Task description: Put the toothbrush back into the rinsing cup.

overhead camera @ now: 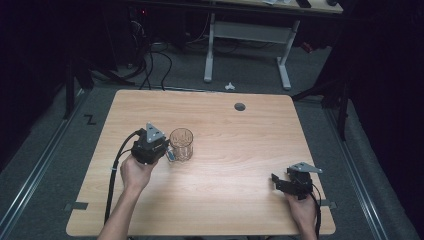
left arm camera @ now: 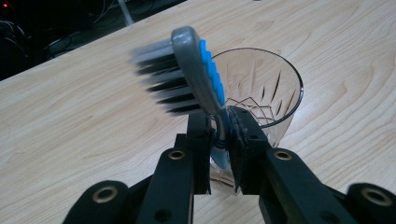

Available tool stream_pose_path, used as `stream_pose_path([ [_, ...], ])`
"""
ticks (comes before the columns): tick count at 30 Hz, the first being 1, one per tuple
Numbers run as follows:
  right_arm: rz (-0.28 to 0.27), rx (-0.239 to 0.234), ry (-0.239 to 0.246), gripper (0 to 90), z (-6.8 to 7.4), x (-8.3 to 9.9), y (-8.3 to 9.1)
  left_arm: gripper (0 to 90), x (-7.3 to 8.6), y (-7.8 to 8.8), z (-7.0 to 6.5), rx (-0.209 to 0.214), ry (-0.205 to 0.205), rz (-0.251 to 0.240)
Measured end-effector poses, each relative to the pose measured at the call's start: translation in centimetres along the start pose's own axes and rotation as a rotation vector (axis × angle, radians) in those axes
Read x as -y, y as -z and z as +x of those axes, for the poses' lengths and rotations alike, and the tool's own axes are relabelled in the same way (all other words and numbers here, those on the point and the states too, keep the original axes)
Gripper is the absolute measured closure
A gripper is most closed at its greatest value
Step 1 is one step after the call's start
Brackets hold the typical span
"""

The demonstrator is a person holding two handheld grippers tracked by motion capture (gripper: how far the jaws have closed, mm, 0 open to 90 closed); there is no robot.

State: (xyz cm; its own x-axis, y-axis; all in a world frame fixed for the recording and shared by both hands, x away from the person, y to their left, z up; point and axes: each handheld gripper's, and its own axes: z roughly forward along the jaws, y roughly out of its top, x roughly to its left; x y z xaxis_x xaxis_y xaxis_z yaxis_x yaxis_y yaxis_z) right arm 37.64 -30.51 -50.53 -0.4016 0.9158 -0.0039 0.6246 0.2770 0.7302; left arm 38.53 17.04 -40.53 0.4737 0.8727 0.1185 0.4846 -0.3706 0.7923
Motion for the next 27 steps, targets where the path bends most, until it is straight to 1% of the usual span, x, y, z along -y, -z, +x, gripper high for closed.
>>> stream_pose_path([
  [2,0.000,0.000,0.000,29.9,0.0,0.0,0.0,78.5,0.0,0.0,0.0,-0.001,-0.002,0.001],
  [7,0.000,0.000,0.001,29.9,0.0,0.0,0.0,71.6,0.1,0.3,0.2,0.010,0.011,0.000],
  [8,0.000,0.000,0.001,29.9,0.0,0.0,0.0,69.9,0.2,0.4,0.3,0.015,0.023,-0.003],
  [9,0.000,0.000,0.001,29.9,0.0,0.0,0.0,68.5,0.2,0.4,0.3,0.015,0.023,-0.003],
  [10,0.000,0.000,0.000,29.9,0.0,0.0,0.0,66.0,0.2,0.6,0.4,0.018,0.039,-0.012],
  [12,0.000,0.000,0.000,29.9,0.0,0.0,0.0,64.6,0.3,0.7,0.5,0.019,0.047,-0.017],
  [13,0.000,0.001,0.001,29.9,0.0,0.0,0.0,61.3,0.3,0.9,0.6,0.022,0.054,-0.018],
  [15,0.000,0.001,0.001,29.9,0.0,0.0,0.0,59.9,0.3,1.1,0.7,0.031,0.069,-0.022],
  [16,0.000,0.002,0.002,29.9,0.0,0.0,0.0,56.7,0.3,1.4,0.8,0.035,0.078,-0.028],
  [17,0.000,0.002,0.002,29.9,0.0,0.0,0.0,55.5,0.3,1.5,0.9,0.034,0.085,-0.031],
  [21,0.000,0.002,0.003,29.9,0.0,0.0,0.0,52.5,0.4,1.8,1.1,0.035,0.098,-0.037],
  [22,0.000,0.002,0.002,29.9,0.0,0.0,0.0,51.9,0.5,2.1,1.2,0.029,0.103,-0.041],
  [27,0.001,0.003,0.002,29.9,0.0,0.0,0.0,50.4,0.8,2.6,1.5,0.024,0.117,-0.047],
])
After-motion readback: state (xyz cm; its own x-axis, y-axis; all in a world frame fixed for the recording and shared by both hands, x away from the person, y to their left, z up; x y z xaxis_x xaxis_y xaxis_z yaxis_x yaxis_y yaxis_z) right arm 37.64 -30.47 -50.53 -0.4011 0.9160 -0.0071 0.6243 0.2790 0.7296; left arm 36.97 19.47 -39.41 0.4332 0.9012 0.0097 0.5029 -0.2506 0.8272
